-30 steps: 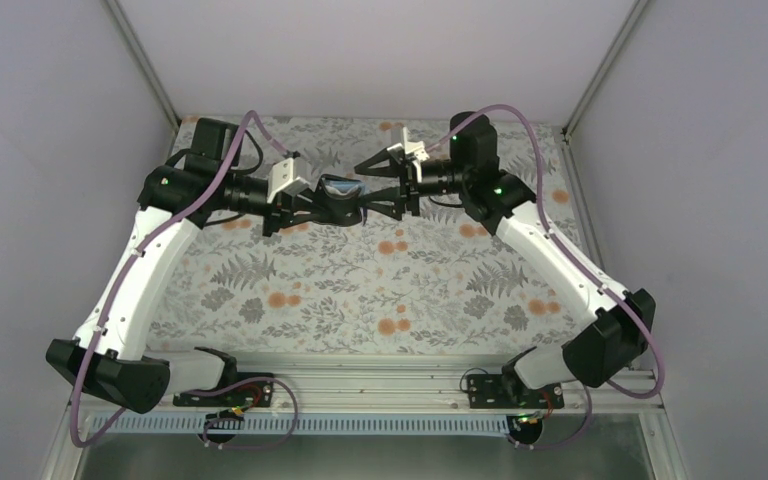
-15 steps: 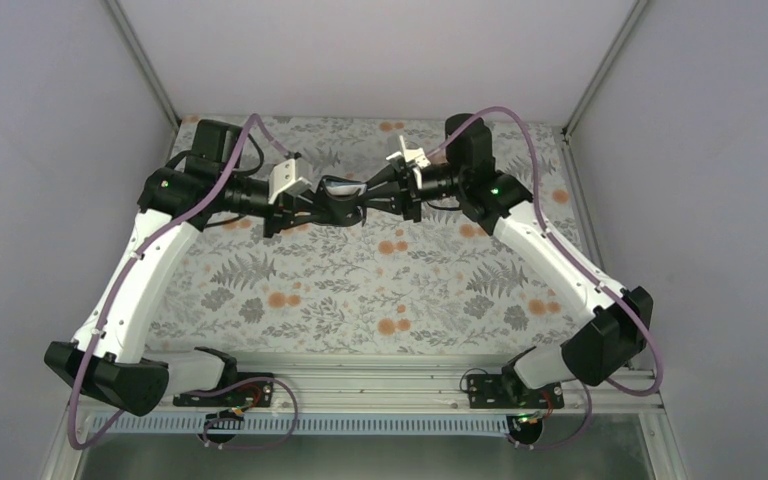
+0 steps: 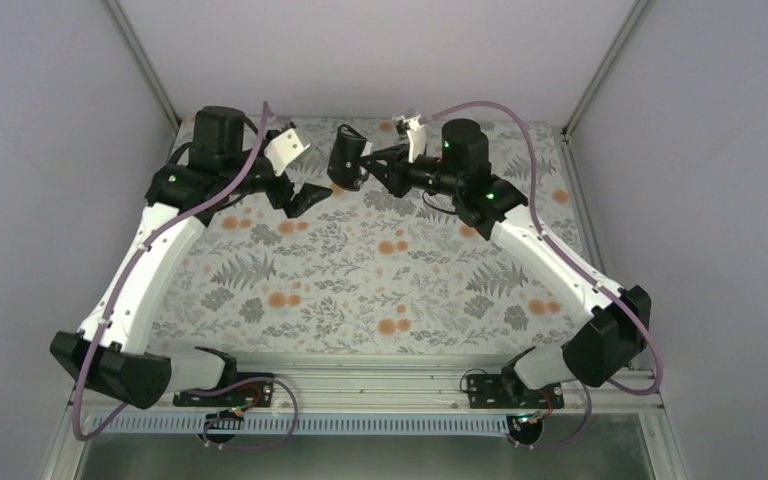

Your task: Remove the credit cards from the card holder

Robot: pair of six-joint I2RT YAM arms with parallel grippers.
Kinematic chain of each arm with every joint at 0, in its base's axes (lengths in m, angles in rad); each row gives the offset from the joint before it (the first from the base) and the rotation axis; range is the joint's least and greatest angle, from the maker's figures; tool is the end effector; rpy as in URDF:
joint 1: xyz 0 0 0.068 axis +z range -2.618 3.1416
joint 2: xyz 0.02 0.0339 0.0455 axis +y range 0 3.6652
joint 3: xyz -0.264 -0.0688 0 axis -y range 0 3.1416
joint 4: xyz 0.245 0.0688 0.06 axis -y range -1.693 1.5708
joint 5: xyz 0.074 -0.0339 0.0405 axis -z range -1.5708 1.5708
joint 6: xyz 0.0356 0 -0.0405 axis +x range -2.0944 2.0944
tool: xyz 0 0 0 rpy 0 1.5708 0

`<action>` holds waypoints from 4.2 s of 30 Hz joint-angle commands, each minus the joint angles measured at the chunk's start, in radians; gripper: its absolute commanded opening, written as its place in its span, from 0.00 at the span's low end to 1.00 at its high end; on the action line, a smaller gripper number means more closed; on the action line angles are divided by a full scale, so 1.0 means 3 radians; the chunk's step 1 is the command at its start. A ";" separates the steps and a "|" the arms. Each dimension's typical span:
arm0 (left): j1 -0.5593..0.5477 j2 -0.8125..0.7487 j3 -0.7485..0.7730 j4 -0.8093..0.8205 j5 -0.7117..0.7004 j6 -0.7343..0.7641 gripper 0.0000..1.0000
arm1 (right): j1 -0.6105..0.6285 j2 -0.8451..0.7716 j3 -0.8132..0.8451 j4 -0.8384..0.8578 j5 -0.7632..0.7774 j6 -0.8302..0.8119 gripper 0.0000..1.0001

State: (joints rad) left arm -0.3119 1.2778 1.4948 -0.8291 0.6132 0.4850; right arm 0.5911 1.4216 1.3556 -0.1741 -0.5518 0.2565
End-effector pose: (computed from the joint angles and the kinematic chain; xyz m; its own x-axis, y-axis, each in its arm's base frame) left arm 0.2359 -0.0976 0.4183 -0.1578 0.4515 -0.8782 0.8736 0.4785 0.0890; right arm 0.2640 0.1997 0.3935 -0.4186 -0.0208 -0.9079 -0.8179 0.4431 0.3670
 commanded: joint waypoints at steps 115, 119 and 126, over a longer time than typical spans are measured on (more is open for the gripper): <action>-0.0082 -0.0130 0.0011 -0.0739 0.1432 0.0768 0.03 | 0.0276 -0.0251 -0.0114 0.0223 -0.1533 -0.0996 0.62; -0.0085 -0.0113 0.0015 -0.0692 0.1385 0.0700 0.02 | 0.0331 -0.0165 -0.0089 0.0383 -0.1673 -0.0859 0.37; -0.0081 -0.0178 -0.0005 -0.0603 0.1165 0.0590 0.42 | 0.0341 -0.0236 -0.0193 0.0438 -0.1484 -0.0716 0.04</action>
State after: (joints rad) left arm -0.3397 1.2388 1.4811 -1.0775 1.0115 0.6876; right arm 0.6662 1.3731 1.3083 -0.0795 -0.9813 0.0040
